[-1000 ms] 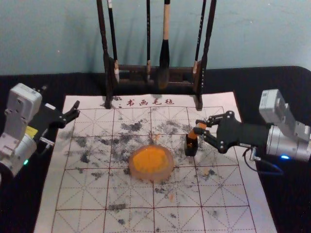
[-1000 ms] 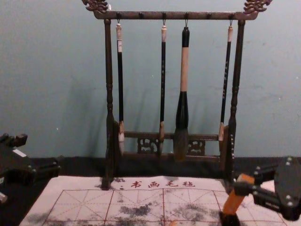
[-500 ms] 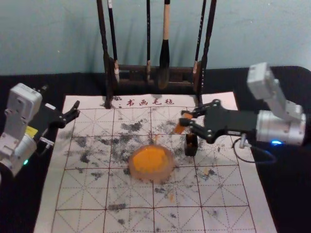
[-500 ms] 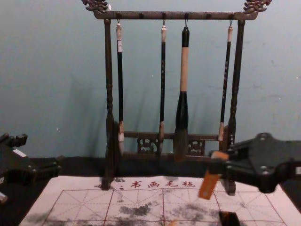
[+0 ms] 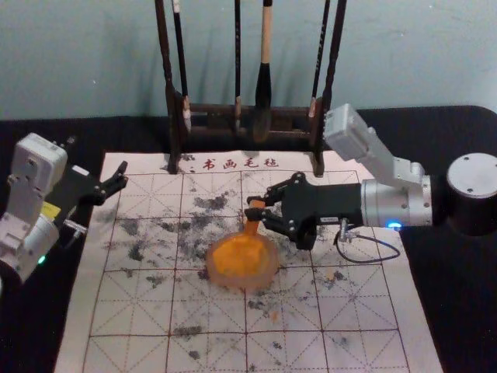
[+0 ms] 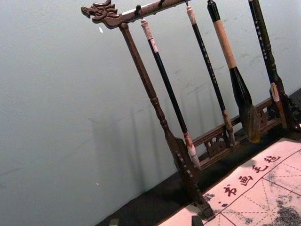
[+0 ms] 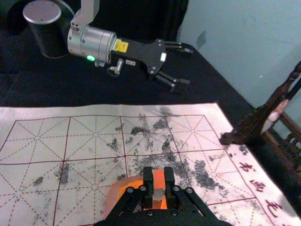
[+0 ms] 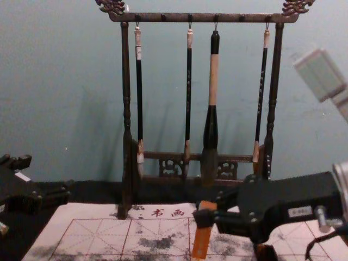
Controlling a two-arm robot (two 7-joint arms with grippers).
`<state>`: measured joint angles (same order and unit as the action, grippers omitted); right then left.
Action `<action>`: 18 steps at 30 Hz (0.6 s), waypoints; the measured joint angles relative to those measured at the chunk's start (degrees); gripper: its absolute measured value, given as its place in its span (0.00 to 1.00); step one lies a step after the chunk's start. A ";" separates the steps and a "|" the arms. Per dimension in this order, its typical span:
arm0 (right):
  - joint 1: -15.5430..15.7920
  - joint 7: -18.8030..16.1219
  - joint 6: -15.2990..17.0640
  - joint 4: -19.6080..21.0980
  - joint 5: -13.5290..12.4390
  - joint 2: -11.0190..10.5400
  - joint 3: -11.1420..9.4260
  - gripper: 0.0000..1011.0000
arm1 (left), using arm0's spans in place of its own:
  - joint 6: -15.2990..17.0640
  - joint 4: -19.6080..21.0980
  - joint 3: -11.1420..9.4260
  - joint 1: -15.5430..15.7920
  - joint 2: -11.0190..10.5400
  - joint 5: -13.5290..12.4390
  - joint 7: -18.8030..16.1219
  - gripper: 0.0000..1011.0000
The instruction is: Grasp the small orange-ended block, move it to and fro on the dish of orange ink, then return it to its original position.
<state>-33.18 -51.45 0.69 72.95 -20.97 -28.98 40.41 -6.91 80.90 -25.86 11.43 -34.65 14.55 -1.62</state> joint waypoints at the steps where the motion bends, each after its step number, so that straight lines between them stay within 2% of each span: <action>1: -0.18 -0.01 0.05 -0.26 0.08 0.16 0.26 0.15 | 0.00 0.01 0.00 0.00 0.00 0.00 0.00 0.99; 9: -2.11 -0.05 0.11 -3.51 1.09 1.93 2.86 0.15 | 0.00 0.00 0.00 0.00 0.00 0.00 0.00 0.99; 18: -2.99 0.47 0.25 -5.81 2.00 3.31 4.23 0.15 | 0.00 0.00 0.00 0.00 0.00 0.00 0.00 0.99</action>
<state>-36.17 -50.99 0.94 67.14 -18.97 -25.67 44.64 -6.91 80.90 -25.86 11.43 -34.65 14.55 -1.62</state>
